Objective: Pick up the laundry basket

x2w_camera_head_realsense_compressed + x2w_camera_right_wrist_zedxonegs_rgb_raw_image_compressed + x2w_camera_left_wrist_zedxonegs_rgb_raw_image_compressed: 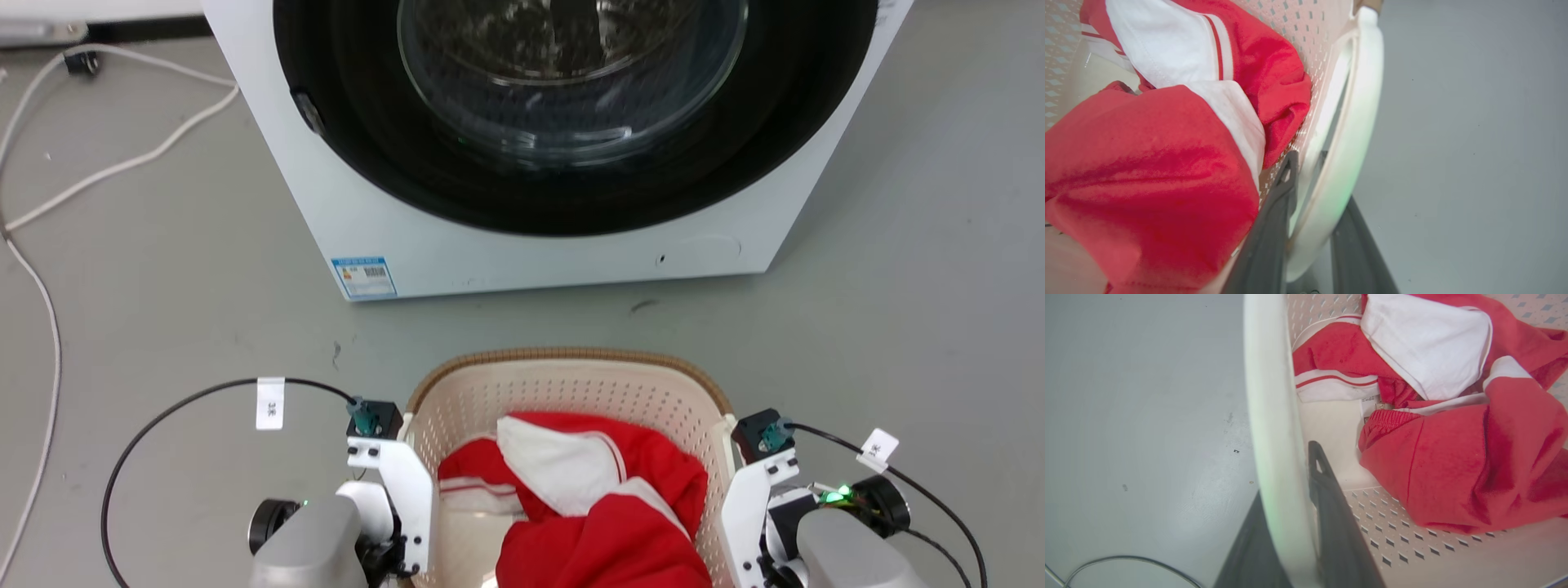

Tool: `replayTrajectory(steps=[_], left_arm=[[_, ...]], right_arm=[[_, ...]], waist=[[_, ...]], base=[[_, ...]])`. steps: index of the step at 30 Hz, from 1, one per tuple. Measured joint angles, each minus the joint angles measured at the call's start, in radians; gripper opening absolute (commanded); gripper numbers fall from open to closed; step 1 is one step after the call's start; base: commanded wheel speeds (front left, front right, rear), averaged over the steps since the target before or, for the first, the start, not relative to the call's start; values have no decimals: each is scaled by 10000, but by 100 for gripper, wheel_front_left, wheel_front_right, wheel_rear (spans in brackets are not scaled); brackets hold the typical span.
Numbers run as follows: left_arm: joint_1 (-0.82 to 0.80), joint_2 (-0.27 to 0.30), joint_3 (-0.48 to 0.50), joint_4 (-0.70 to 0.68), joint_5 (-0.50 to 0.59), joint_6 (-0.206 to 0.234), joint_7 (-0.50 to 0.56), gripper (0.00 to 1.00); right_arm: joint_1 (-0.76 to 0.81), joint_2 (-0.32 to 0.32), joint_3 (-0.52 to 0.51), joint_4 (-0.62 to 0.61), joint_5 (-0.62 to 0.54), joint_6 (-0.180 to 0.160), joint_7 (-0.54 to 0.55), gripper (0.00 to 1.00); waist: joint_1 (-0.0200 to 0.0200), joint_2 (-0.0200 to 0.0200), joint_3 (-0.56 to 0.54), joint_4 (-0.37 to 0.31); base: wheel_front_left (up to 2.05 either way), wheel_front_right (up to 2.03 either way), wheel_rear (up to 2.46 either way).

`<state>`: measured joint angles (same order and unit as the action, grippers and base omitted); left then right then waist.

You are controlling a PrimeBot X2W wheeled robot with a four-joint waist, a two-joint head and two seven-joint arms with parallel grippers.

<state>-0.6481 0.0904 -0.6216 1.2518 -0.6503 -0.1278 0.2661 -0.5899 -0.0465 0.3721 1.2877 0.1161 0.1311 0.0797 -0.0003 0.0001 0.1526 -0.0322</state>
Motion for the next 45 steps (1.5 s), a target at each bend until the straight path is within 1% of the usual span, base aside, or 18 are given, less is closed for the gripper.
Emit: replayTrajectory(steps=[7,15,27,45], left_arm=[[493,79,-322,-29,-433,0,382,0],[771,221,-642,-167,-938,0,880,0],[908,295,-993,-201,-1450,2,1112,0],[906,320,-1490,-157,-1979,2,1076,0]], right_arm=[[354,0,775,-2,734,0,428,0],[555,-4,1490,-25,1419,0,844,0],[581,-19,2027,-12,2079,0,1237,0],[562,-169,2694,-10,2803,0,1208,0]], waist=[[0,0,-896,-51],[0,0,-1567,-96],[2,0,-1920,-121],[2,0,-1949,-103]], base=[[0,0,0],[0,0,0],[0,0,0],[0,0,0]])
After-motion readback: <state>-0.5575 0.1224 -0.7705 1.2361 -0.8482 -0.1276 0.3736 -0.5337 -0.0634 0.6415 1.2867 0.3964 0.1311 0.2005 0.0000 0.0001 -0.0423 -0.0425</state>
